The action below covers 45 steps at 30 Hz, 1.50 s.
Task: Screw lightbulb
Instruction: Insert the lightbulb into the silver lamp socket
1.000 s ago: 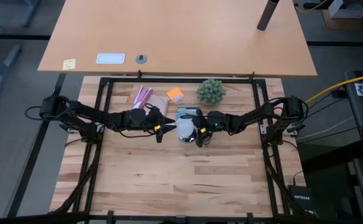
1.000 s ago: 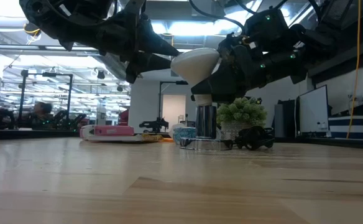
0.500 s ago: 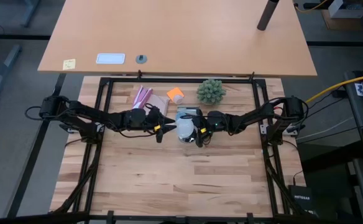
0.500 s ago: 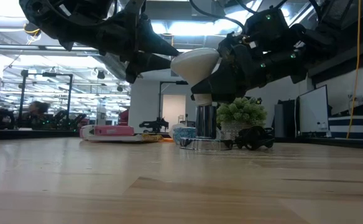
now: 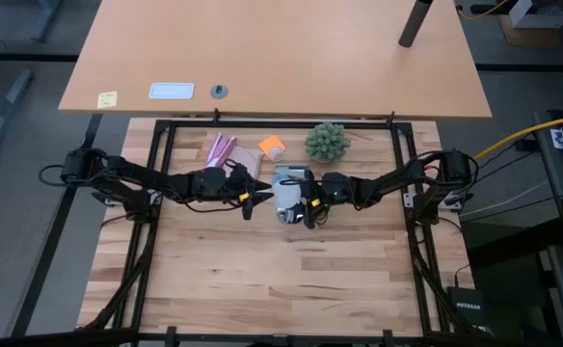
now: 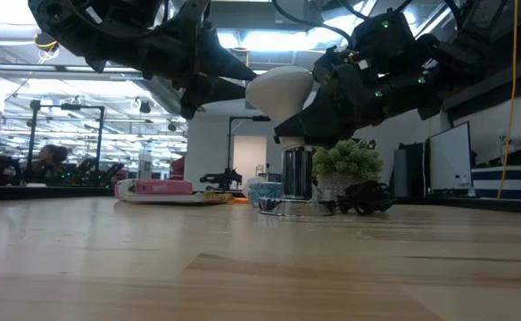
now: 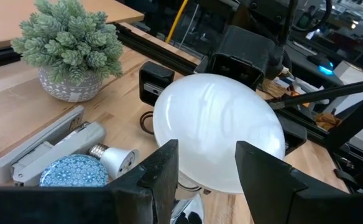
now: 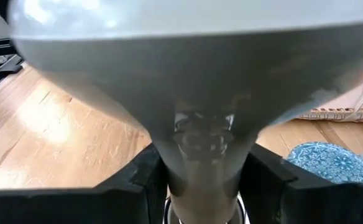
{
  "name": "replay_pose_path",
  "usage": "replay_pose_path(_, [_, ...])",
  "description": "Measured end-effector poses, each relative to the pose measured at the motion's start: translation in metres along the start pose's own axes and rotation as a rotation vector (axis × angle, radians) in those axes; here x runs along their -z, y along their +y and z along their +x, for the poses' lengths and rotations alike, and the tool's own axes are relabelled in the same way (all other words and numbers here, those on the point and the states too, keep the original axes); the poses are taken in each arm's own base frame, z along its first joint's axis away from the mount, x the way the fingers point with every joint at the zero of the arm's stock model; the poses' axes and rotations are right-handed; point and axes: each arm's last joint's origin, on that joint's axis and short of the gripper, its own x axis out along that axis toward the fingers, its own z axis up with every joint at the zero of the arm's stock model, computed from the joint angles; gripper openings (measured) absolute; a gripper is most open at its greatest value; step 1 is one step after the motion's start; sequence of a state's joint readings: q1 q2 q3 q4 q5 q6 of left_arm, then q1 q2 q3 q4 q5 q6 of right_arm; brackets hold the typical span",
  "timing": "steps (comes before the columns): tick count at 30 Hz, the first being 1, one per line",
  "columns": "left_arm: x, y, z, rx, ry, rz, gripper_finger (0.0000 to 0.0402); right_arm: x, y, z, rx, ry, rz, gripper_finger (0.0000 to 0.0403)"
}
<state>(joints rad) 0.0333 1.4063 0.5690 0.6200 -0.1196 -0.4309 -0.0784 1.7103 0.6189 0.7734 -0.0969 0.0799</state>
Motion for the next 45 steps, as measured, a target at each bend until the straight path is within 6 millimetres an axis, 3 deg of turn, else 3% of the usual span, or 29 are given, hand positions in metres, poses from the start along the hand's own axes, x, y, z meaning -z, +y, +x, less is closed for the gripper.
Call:
replay_pose_path(8, [-0.010,0.004,-0.001,0.005,-0.067,0.033,0.0150,-0.009,0.001,-0.004,-0.002,-0.041,-0.002,0.0157])
replay_pose_path(20, [-0.038,0.000,-0.026,0.014,-0.163,0.129,0.0150,-0.033,0.005,-0.026,-0.002,-0.053,-0.015,0.0158])
replay_pose_path(36, [-0.033,0.003,-0.044,-0.048,0.005,0.121,0.0150,-0.044,0.010,-0.065,0.010,0.119,0.021,0.0160])
replay_pose_path(45, [-0.025,0.007,-0.044,-0.081,0.093,0.131,0.0150,-0.040,0.009,-0.061,0.034,0.134,0.131,0.0161])
